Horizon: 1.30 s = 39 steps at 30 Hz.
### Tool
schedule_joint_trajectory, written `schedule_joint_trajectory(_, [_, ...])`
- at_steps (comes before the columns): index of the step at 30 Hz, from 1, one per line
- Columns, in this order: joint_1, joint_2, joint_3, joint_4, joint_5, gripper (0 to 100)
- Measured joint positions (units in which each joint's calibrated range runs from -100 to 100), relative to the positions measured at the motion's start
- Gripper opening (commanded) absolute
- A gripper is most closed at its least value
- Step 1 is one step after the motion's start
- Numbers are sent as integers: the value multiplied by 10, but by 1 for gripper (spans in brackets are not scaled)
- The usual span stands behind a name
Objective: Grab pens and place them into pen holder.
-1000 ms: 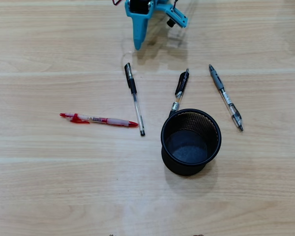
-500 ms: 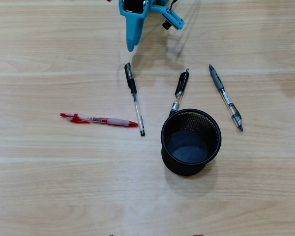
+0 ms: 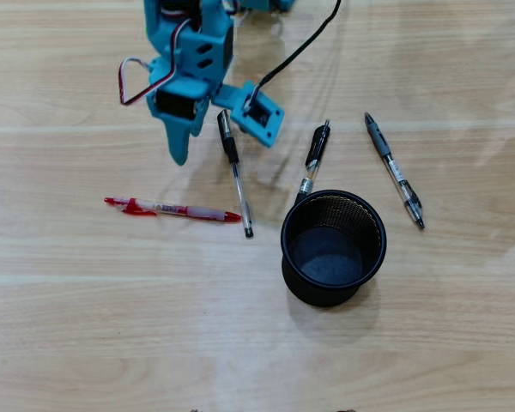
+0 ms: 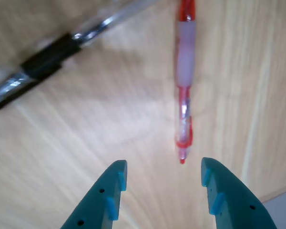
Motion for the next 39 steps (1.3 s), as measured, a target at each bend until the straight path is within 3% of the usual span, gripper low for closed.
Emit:
schedule_joint_trajectory(5, [24,185,-217,31,14,18])
schedule_joint_trajectory(8, [30,252,-259,32,19,18])
schedule_joint_trajectory(22, [7,305,-273,32,23,18])
schedule_joint_trajectory(25, [5,305,-269,32,23,13])
schedule_joint_trajectory(28, [8,304,-260,29,23,1])
schedule_joint_trajectory(39, [12,286,-244,15,23,2])
